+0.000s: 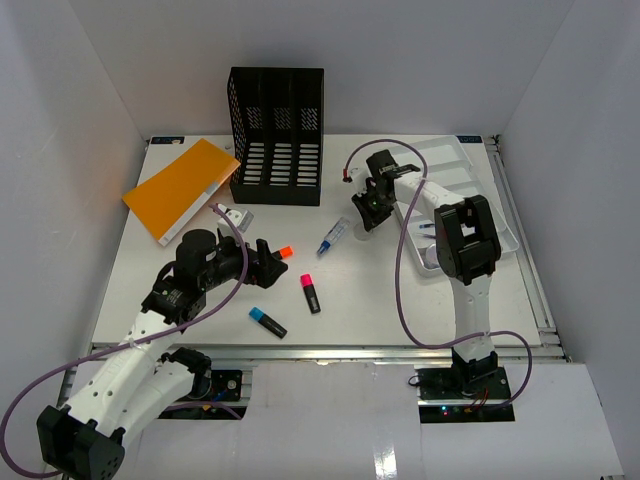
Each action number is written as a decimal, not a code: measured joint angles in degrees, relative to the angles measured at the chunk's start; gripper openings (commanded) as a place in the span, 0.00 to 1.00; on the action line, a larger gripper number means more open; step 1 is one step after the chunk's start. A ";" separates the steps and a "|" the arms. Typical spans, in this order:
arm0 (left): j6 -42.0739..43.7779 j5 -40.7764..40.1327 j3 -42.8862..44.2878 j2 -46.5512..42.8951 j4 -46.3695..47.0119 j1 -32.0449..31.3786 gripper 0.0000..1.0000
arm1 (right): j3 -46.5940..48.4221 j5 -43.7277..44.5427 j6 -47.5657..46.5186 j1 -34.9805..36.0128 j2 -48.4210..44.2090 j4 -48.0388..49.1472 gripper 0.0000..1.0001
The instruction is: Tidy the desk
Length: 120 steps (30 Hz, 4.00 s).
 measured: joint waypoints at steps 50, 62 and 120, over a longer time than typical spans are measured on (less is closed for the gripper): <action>0.01 0.65 -0.02 0.89 -0.02 0.00 0.98 | 5.98 6.28 -1.57 -19.78 -1.21 3.05 0.42; 0.03 2.15 -0.04 2.10 -0.01 0.00 0.98 | 2.95 -28.70 -21.91 -14.85 -16.37 -9.41 0.64; 0.46 0.70 -0.07 3.45 -0.17 0.00 0.98 | 2.74 -10.20 -76.58 11.82 0.87 -12.09 0.53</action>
